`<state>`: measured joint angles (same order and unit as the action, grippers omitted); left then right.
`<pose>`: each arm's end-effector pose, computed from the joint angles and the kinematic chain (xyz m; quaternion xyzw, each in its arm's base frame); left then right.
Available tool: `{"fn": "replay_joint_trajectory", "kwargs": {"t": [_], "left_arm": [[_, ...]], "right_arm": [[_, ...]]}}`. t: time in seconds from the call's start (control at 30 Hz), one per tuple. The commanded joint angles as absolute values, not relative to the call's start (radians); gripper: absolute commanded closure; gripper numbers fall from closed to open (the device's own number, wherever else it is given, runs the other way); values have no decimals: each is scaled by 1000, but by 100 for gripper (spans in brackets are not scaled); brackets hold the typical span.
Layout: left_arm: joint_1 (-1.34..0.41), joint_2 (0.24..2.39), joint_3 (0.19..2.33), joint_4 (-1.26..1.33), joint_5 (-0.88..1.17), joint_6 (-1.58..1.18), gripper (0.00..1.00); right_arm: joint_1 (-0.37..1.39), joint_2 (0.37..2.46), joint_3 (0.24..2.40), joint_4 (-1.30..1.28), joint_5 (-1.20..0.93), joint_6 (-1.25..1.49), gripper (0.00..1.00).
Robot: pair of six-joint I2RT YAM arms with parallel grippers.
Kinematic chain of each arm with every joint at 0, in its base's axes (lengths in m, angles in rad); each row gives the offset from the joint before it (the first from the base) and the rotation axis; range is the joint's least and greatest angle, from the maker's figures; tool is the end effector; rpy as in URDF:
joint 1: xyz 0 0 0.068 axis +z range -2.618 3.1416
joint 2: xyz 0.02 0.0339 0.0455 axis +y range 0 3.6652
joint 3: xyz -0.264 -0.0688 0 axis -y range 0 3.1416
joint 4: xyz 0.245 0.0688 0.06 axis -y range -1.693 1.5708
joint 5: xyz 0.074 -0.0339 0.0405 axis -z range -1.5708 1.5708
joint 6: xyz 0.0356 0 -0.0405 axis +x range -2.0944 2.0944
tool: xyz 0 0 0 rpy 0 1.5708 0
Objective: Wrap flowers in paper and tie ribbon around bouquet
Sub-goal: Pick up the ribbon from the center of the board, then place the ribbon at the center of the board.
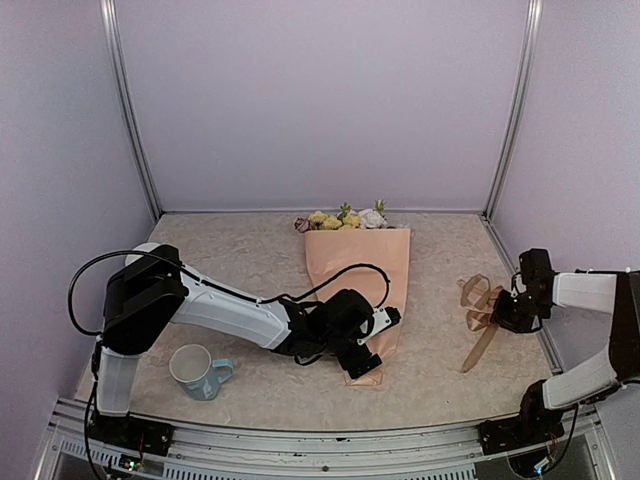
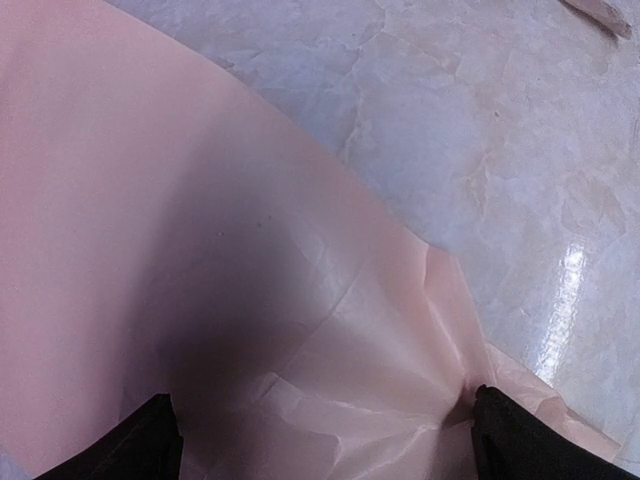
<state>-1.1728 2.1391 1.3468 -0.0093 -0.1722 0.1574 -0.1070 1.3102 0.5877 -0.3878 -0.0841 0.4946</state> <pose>0.1811 -0.4150 0.1253 0.5445 0.7466 -0.1121 0.3654 0.2231 -0.0210 0.1535 0.2790 0.9319 0.0841 0.2159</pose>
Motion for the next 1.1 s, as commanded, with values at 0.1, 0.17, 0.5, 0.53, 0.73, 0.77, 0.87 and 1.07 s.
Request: {"fn": "replay_joint_trajectory", "kwargs": {"t": [0.1,0.17,0.5,0.53,0.73,0.77,0.87,1.07], "left_arm": [[-1175,2157,1313,-120,-147,176,1],[-1175,2154,1312,-121,-149,174,1],[-1173,2157,1310,-124,-142,174,1],[-1173,2159,1310,-123,-142,174,1],[-1174,2173,1307,-131,-139,167,1],[-1174,2174,1307,-131,-140,167,1],[-1173,2175,1311,-129,-141,169,1],[-1172,2185,1321,-127,-134,173,1]], "right_arm": [[-114,1417,583,-292,-108,480,79],[-114,1429,578,-280,-124,474,94],[-114,1182,959,-461,-631,339,100],[-114,1160,1062,-491,-626,325,100],[-114,1154,1608,-480,-575,308,100],[-113,1157,1660,-454,-575,315,100],[-114,1149,1699,-370,-580,364,100],[-112,1073,1359,-215,-740,553,100]]}}
